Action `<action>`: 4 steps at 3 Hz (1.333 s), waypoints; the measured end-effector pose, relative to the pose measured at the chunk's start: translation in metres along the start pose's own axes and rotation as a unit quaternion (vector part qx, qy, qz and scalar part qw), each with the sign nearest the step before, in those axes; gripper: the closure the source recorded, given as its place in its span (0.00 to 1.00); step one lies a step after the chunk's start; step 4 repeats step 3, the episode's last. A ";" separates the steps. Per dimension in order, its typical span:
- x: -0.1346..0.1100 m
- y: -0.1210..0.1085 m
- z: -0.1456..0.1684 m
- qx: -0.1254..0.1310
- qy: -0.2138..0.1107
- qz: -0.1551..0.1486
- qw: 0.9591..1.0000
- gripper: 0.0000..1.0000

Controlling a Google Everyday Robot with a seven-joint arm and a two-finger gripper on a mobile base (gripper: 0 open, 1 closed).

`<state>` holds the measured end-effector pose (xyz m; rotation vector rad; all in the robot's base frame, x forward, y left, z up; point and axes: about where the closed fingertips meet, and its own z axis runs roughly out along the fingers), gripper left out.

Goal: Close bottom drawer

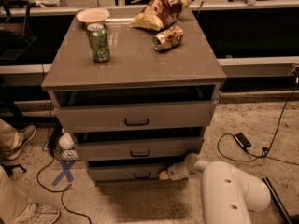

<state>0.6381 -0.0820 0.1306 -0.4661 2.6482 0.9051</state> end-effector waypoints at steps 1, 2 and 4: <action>0.002 0.001 0.000 0.000 0.000 0.000 1.000 1.00; -0.004 0.002 -0.010 0.016 -0.019 -0.010 1.000 1.00; 0.018 0.004 -0.032 0.031 -0.033 -0.005 0.999 1.00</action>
Offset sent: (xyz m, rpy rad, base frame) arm 0.0113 -0.0188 0.0402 -0.0626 -0.1694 -0.0641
